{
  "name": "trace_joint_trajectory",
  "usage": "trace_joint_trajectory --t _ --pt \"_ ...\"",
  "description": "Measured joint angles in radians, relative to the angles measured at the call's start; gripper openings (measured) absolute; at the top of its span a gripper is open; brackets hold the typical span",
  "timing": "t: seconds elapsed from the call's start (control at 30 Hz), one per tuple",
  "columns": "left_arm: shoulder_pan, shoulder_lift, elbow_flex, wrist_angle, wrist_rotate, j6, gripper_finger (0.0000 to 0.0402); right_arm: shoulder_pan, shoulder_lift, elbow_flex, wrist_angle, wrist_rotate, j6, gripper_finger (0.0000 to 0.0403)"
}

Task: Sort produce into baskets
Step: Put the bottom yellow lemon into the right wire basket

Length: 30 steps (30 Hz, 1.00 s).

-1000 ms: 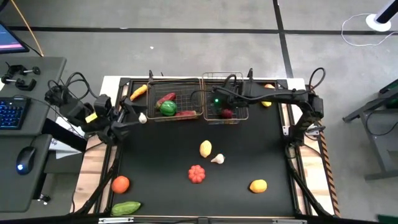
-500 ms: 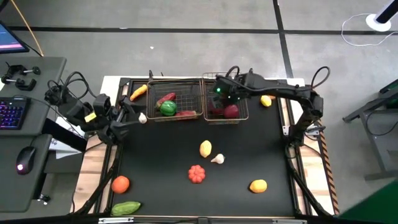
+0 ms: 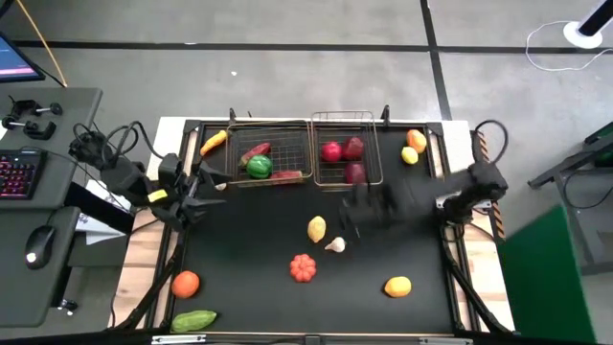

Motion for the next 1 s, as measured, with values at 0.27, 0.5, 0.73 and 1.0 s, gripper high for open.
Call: trace_joint_trajectory --t 0.27,0.5,0.73,1.0 --pt "0.0 0.033 0.0 -0.004 0.0 -0.035 0.0354 0.381 0.001 -0.22 0.049 -0.251 0.585 0.036" --pt "0.002 0.06 0.0 -0.001 -0.008 -0.082 0.0354 0.504 0.001 -0.31 0.179 -0.315 0.291 0.036" --pt "0.002 0.066 0.0 0.005 -0.018 -0.154 0.0354 0.519 0.031 -0.391 0.271 -0.285 -0.333 0.036" --pt "0.002 0.066 0.0 0.004 -0.02 -0.184 0.0354 0.516 0.053 -0.533 0.331 -0.293 -0.392 0.036"
